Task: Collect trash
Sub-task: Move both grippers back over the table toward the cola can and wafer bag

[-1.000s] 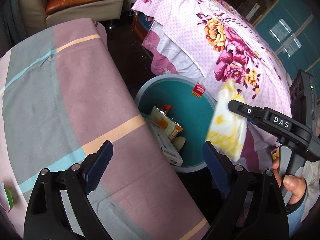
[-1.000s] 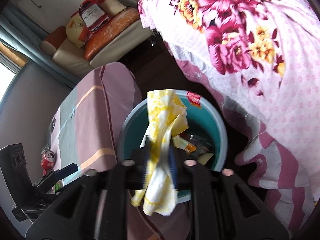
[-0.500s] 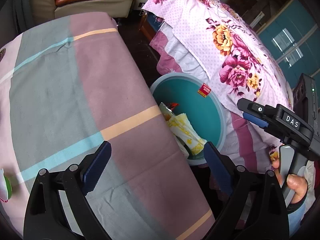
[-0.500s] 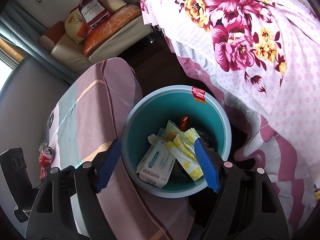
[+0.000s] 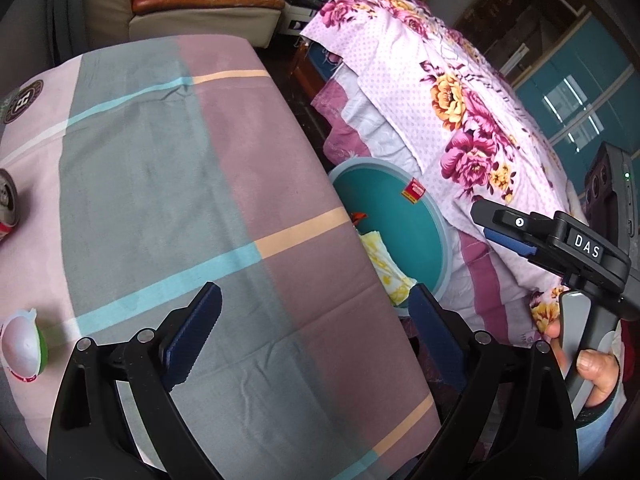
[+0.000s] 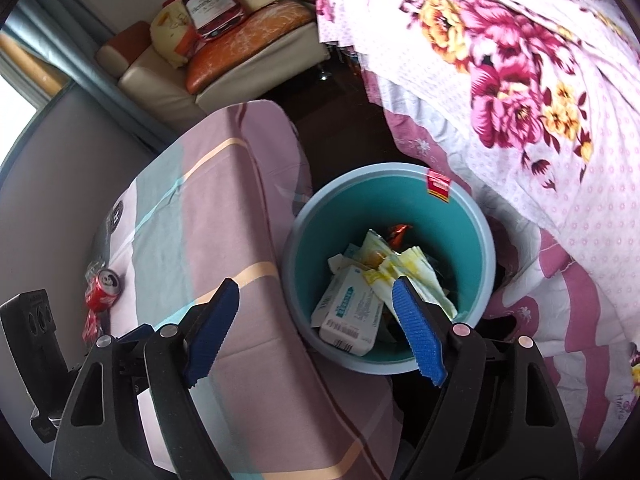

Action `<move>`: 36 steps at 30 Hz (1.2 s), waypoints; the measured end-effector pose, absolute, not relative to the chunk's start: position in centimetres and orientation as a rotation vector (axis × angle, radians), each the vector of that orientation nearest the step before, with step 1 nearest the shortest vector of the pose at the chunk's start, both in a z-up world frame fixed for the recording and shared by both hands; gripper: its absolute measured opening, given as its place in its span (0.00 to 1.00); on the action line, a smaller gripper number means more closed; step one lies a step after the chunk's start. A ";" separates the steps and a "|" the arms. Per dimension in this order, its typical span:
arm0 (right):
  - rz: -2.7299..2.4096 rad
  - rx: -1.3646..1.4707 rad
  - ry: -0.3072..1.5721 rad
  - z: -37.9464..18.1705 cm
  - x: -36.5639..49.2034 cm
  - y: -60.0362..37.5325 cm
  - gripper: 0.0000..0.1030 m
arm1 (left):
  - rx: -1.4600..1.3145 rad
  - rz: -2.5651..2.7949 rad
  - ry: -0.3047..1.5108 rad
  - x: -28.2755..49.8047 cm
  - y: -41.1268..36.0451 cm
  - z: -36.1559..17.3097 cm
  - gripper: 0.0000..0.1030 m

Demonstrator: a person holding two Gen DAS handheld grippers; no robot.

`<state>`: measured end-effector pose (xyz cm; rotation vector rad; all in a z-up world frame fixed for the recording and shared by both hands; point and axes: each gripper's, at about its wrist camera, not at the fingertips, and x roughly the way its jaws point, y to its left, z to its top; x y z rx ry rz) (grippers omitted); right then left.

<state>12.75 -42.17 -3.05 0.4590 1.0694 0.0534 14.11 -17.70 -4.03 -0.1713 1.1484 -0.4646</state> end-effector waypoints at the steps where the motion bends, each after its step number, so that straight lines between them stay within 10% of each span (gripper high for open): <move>1: 0.056 0.455 1.070 -2.9 12.7 -41.9 0.73 | -0.177 -0.460 1.142 13.9 -17.1 -3.9 0.92; 36: 0.554 -0.257 1.165 0.1 14.7 -10.5 0.74 | -0.246 -0.131 1.046 7.8 9.9 -3.0 0.92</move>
